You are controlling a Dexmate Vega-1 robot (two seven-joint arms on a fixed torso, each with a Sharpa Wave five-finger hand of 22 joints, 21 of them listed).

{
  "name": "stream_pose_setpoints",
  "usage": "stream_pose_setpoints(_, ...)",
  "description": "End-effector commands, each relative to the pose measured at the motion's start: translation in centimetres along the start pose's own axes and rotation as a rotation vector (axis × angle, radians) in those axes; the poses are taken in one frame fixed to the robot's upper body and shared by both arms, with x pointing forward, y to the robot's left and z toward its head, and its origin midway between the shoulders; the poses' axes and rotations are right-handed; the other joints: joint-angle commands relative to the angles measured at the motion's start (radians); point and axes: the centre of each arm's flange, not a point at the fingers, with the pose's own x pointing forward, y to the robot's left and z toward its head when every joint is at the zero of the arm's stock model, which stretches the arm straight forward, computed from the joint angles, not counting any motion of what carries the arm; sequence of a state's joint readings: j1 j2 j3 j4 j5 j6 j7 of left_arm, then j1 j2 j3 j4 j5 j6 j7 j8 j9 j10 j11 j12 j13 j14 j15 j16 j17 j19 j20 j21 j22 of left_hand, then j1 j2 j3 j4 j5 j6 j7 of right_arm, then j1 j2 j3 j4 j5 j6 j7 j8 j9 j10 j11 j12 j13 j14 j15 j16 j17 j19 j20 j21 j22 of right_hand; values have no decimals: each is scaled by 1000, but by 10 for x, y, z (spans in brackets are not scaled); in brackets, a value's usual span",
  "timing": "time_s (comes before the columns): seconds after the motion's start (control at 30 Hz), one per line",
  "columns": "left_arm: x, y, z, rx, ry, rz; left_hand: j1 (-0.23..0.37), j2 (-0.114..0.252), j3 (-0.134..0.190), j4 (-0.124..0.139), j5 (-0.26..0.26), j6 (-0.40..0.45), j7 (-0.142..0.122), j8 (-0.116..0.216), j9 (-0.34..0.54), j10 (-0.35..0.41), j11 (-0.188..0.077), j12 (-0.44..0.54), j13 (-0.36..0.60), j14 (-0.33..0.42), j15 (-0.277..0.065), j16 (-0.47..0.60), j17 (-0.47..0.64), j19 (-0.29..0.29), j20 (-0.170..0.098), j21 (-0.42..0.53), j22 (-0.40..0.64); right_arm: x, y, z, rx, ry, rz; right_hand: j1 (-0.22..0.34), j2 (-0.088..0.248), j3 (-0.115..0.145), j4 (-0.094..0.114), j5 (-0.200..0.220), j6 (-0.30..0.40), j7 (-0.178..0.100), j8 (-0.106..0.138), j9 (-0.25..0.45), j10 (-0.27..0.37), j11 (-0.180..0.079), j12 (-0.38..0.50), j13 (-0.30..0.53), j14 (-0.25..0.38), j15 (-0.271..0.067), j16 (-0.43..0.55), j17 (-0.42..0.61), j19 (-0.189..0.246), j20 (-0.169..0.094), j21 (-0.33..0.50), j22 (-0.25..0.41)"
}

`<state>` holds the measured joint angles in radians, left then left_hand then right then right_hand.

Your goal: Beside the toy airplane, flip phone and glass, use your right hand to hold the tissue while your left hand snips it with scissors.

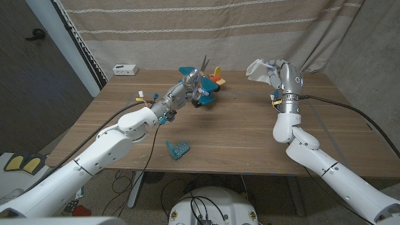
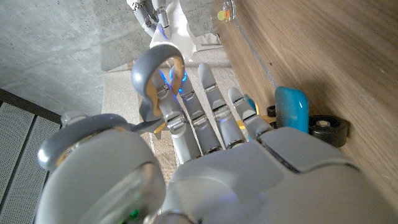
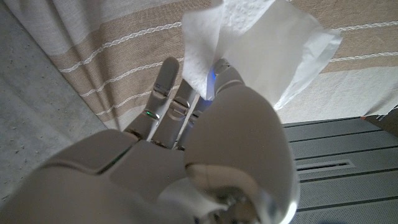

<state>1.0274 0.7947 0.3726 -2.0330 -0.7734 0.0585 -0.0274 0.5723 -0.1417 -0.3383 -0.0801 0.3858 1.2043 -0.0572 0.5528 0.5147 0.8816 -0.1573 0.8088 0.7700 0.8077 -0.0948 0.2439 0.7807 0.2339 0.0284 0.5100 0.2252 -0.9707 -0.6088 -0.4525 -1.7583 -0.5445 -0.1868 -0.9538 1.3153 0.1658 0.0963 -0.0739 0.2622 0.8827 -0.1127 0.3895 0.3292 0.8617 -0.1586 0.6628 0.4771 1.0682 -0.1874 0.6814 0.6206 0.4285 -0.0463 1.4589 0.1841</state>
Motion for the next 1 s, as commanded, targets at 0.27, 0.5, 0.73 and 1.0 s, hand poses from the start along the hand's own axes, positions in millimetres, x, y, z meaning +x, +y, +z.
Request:
stream_pose_setpoints(0.27, 7, -7, -1, -12, 22, -54, 15, -2, -1, 6, 8, 2, 2, -4, 2, 62, -55, 9, 108, 7, -124, 1, 3, 6, -1, -2, 4, 0, 24, 10, 34, 28, -91, -4, 0, 8, -3, -5, 11, 4, -3, -3, 61, -1, 3, 0, 12, -48, 4, -3, 5, -140, 14, 8)
stream_pose_setpoints(0.5, 6, -6, -3, -16, 27, -58, 16, -3, -2, 5, 8, 3, 3, -4, 3, 63, -55, 9, 108, 6, -124, 1, 3, 5, -2, -3, 4, 8, 23, 21, -61, -19, -57, -2, -6, 9, -9, -8, 35, 4, 3, -7, 74, 1, 1, -7, 19, -48, 8, -3, 5, -140, 14, 6)
stream_pose_setpoints(0.73, 6, -7, -4, -17, 33, -61, 19, -4, -2, 5, 8, 3, 2, -5, 2, 64, -55, 12, 112, 5, -124, 0, 4, 4, 0, -4, 4, 24, 28, 26, -191, -55, 30, 2, -10, 11, -15, -10, 50, 0, 5, -13, 90, -1, 0, -14, 27, -48, 14, 0, 14, -141, 14, 4)
stream_pose_setpoints(1.0, 7, -8, -5, -20, 38, -69, 21, -4, -2, 5, 8, 3, 3, -5, 2, 61, -55, 10, 111, 3, -124, 0, 5, 4, 0, -5, 5, 38, 33, 35, -309, -136, 129, 2, -12, 12, -19, -13, 61, -6, 5, -18, 91, -2, -2, -12, 28, -48, 15, -2, 17, -142, 8, 0)
